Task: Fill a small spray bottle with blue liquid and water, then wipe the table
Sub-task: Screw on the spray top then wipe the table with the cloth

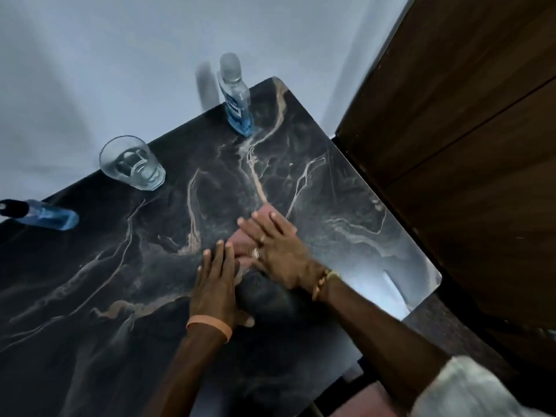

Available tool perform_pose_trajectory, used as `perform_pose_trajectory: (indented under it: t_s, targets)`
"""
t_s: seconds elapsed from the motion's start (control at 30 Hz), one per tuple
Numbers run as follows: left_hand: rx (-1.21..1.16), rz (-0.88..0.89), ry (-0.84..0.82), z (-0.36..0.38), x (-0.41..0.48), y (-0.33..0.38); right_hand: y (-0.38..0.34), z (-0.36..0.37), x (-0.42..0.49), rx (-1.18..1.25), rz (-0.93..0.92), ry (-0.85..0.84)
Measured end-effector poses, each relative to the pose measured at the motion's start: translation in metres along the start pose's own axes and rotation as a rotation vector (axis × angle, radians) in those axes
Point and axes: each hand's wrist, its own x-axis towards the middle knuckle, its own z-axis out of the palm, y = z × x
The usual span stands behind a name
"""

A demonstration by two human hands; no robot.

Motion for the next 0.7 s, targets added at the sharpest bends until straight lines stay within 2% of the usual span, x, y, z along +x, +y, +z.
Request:
perform_pose_trajectory:
  t_s: [0.07, 0.13, 0.2, 0.23, 0.27, 0.3, 0.37, 0.4, 0.43, 0.47, 0.57, 0.63, 0.7]
  targets:
    - [0.001, -0.013, -0.005, -0.001, -0.002, 0.001, 0.038, -0.016, 0.025, -0.032, 0.077, -0.027]
    - [-0.01, -0.022, -0.002, -0.001, -0.003, -0.001, 0.062, -0.021, 0.032, 0.043, 0.302, 0.037]
    - [0.001, -0.025, -0.01, -0.002, -0.003, 0.0, 0.052, -0.014, 0.022, 0.158, 0.529, 0.081]
    - [0.019, -0.026, -0.016, -0.003, -0.002, 0.001, 0.035, -0.007, 0.012, 0.177, 0.534, 0.076]
    - [0.032, -0.027, -0.019, -0.003, -0.001, 0.002, 0.013, 0.003, 0.001, 0.144, 0.431, 0.058]
    - [0.033, -0.03, -0.026, -0.003, 0.0, 0.004, -0.004, 0.011, -0.012, 0.086, 0.243, 0.022]
    - [0.016, -0.034, -0.03, -0.003, -0.001, 0.004, 0.008, 0.011, -0.018, 0.015, -0.115, -0.044]
    - [0.019, -0.037, -0.026, -0.003, -0.001, 0.004, 0.031, 0.004, -0.009, -0.021, -0.179, -0.043]
    - [0.025, -0.039, -0.026, -0.003, -0.002, 0.005, 0.056, -0.004, 0.003, -0.073, -0.158, -0.01]
    - [0.023, -0.042, -0.034, -0.004, -0.002, 0.006, 0.081, -0.014, 0.014, -0.107, -0.059, 0.025]
    - [0.007, -0.051, -0.018, -0.006, -0.003, 0.007, 0.137, -0.032, 0.017, -0.032, 0.47, 0.065]
    - [0.009, -0.044, -0.022, -0.006, -0.003, 0.008, 0.127, -0.026, -0.015, 0.053, 0.662, 0.15]
    - [0.0, -0.048, -0.028, -0.005, -0.003, 0.006, 0.079, -0.011, -0.061, 0.105, 0.762, 0.188]
